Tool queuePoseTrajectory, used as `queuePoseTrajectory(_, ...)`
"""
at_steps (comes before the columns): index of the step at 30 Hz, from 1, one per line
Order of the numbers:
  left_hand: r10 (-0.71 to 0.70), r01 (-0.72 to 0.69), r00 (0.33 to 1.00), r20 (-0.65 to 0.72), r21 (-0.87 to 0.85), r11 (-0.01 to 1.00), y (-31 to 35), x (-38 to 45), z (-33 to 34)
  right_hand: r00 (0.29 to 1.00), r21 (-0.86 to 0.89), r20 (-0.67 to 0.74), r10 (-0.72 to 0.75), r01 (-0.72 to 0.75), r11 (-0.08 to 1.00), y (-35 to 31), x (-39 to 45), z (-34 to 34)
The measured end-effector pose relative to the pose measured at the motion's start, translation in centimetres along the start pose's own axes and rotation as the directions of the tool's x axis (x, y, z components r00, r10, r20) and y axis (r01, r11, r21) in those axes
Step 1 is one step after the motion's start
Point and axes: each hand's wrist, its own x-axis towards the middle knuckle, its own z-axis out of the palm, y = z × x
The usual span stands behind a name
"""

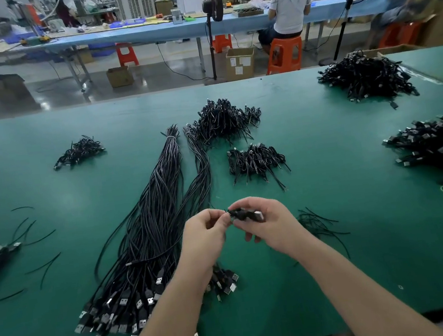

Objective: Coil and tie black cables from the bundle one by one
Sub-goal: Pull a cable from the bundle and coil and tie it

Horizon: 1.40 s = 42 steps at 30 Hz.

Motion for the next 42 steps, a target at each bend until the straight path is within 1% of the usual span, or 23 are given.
queuePoseTrajectory(2,-0.009,0.009,1.000,0.028,-0.013,1.000,0.1,-0.1,-0.1,0.995,-0.107,-0.097,-0.033,0.023,0.994,0.2,0.2,0.1)
queuePoseTrajectory(4,-0.003,0.003,1.000,0.028,-0.004,1.000,0.2,-0.2,-0.1,0.990,-0.112,-0.141,-0.013,-0.003,0.994,0.2,0.4,0.1)
queuePoseTrajectory(7,0.053,-0.052,0.998,-0.014,0.093,0.994,0.4,-0.1,0.2,0.991,-0.004,-0.129,0.034,-0.034,0.999,0.2,0.3,0.3)
queuePoseTrajectory(9,0.124,-0.118,0.992,-0.023,0.176,0.977,0.6,-0.3,0.3,0.994,-0.007,-0.110,0.023,-0.024,1.000,0.0,0.1,0.3)
queuePoseTrajectory(12,0.283,-0.264,0.959,-0.010,0.334,0.905,0.7,-0.9,0.3,0.998,0.027,-0.047,0.052,-0.050,0.998,-0.1,0.0,0.2)
queuePoseTrajectory(14,0.387,-0.353,0.922,0.001,0.414,0.839,0.7,-1.3,0.5,0.991,0.168,0.016,0.133,-0.134,0.977,-0.1,-0.1,0.1)
queuePoseTrajectory(16,0.455,-0.410,0.891,0.005,0.445,0.797,0.7,-1.4,0.7,0.961,0.346,0.102,0.255,-0.275,0.897,0.0,0.0,0.0)
queuePoseTrajectory(18,0.510,-0.455,0.860,0.009,0.463,0.761,0.6,-1.4,0.9,0.906,0.483,0.206,0.370,-0.423,0.767,0.0,0.2,0.1)
queuePoseTrajectory(20,0.539,-0.479,0.842,0.009,0.473,0.740,0.5,-1.5,1.0,0.853,0.542,0.274,0.444,-0.519,0.661,0.1,0.3,0.1)
queuePoseTrajectory(21,0.540,-0.480,0.842,0.008,0.469,0.741,0.4,-1.6,0.9,0.844,0.539,0.285,0.456,-0.534,0.651,0.1,0.3,0.0)
queuePoseTrajectory(23,0.484,-0.434,0.875,-0.011,0.428,0.793,0.3,-1.6,0.8,0.862,0.482,0.249,0.442,-0.506,0.715,0.0,0.4,-0.2)
queuePoseTrajectory(24,0.415,-0.373,0.910,-0.026,0.388,0.843,0.4,-1.5,0.7,0.882,0.424,0.191,0.431,-0.471,0.774,0.0,0.4,-0.3)
queuePoseTrajectory(26,0.217,-0.193,0.975,-0.052,0.291,0.937,0.4,-0.9,0.6,0.937,0.187,0.004,0.350,-0.344,0.920,0.0,0.4,-0.5)
queuePoseTrajectory(27,0.113,-0.096,0.992,-0.061,0.231,0.968,0.3,-0.6,0.6,0.967,-0.006,-0.081,0.241,-0.242,0.970,0.0,0.2,-0.6)
queuePoseTrajectory(28,0.017,-0.008,0.998,-0.060,0.150,0.989,0.3,-0.3,0.5,0.990,-0.191,-0.104,0.098,-0.117,0.975,0.1,0.0,-0.7)
queuePoseTrajectory(29,-0.064,0.066,0.997,-0.042,0.056,0.996,0.2,-0.2,0.5,0.997,-0.297,-0.070,-0.030,0.008,0.955,0.3,-0.1,-0.7)
queuePoseTrajectory(30,-0.120,0.119,0.993,-0.014,-0.029,0.992,0.2,-0.1,0.5,0.993,-0.343,-0.030,-0.110,0.094,0.935,0.4,-0.2,-0.7)
queuePoseTrajectory(31,-0.148,0.148,0.989,0.015,-0.084,0.985,0.2,-0.1,0.4,0.989,-0.335,-0.014,-0.146,0.133,0.933,0.3,-0.2,-0.6)
queuePoseTrajectory(33,-0.144,0.149,0.988,0.054,-0.118,0.982,0.3,-0.2,0.4,0.987,-0.295,-0.048,-0.154,0.133,0.946,0.4,0.0,-0.8)
queuePoseTrajectory(35,-0.109,0.115,0.993,0.052,-0.116,0.987,0.5,-0.3,0.4,0.985,-0.264,-0.077,-0.154,0.129,0.956,0.4,0.2,-0.9)
queuePoseTrajectory(37,-0.071,0.074,0.997,0.031,-0.103,0.992,0.6,-0.4,0.5,0.987,-0.262,-0.062,-0.151,0.130,0.956,0.2,0.1,-0.9)
queuePoseTrajectory(40,0.011,-0.011,1.000,-0.017,0.006,1.000,0.6,-0.5,0.6,0.994,-0.243,-0.040,-0.101,0.088,0.966,0.0,0.0,-0.5)
queuePoseTrajectory(42,0.123,-0.117,0.992,-0.038,0.128,0.985,0.7,-0.7,0.6,1.000,-0.103,-0.005,0.004,-0.005,0.995,-0.1,0.0,-0.5)
